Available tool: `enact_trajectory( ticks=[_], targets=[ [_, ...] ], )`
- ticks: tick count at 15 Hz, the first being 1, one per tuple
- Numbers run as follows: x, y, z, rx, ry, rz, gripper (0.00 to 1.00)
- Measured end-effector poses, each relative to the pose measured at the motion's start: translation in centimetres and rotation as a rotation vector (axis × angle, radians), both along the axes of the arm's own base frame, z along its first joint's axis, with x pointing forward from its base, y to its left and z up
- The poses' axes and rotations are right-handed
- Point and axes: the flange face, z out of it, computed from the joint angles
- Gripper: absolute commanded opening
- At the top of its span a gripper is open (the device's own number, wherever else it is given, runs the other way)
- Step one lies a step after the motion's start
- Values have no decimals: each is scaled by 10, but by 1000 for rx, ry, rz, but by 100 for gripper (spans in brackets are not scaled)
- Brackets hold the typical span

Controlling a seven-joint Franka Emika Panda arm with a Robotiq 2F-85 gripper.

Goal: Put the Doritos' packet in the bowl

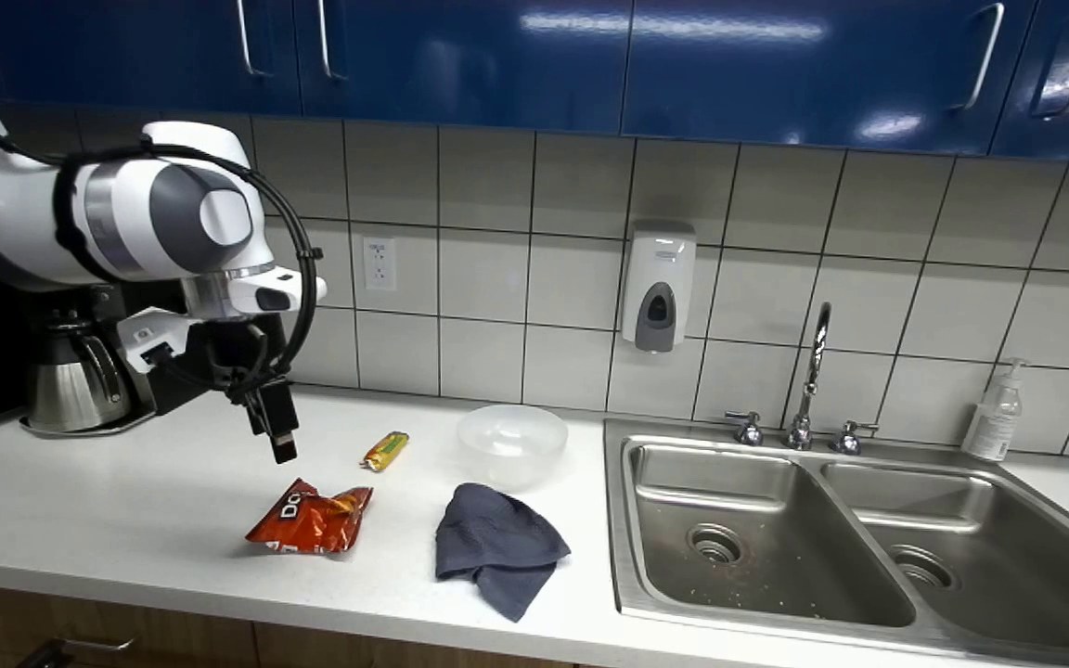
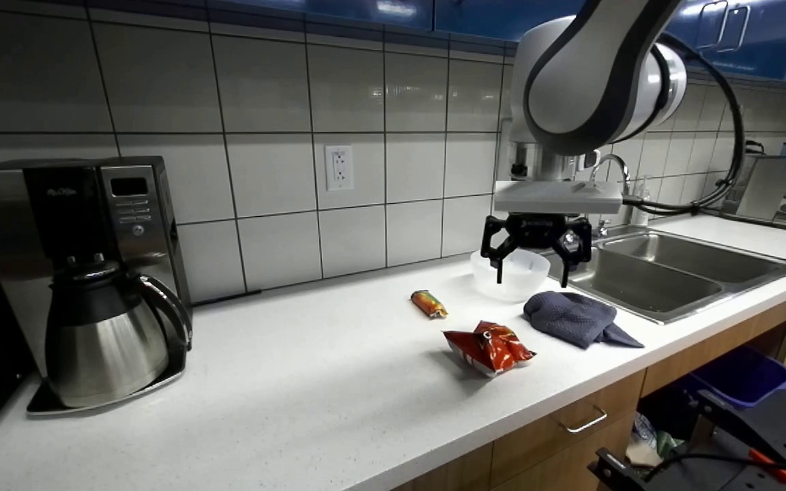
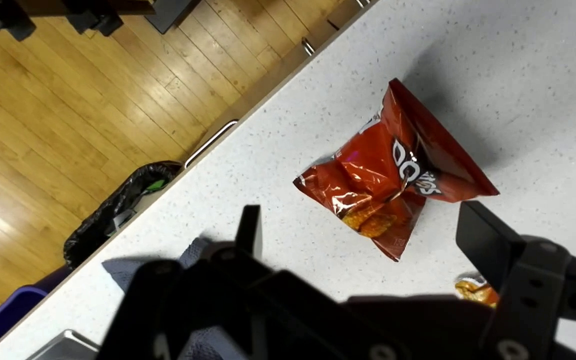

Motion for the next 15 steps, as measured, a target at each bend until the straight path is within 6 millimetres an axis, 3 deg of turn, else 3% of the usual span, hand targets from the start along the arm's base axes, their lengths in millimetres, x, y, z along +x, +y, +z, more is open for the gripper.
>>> enact_trajectory(
  ticks=[8,15],
  targets=[
    [40,-16,-41,-23,-31,-198,100],
    [67,12,-79,-56,-33,-311,100]
  ],
)
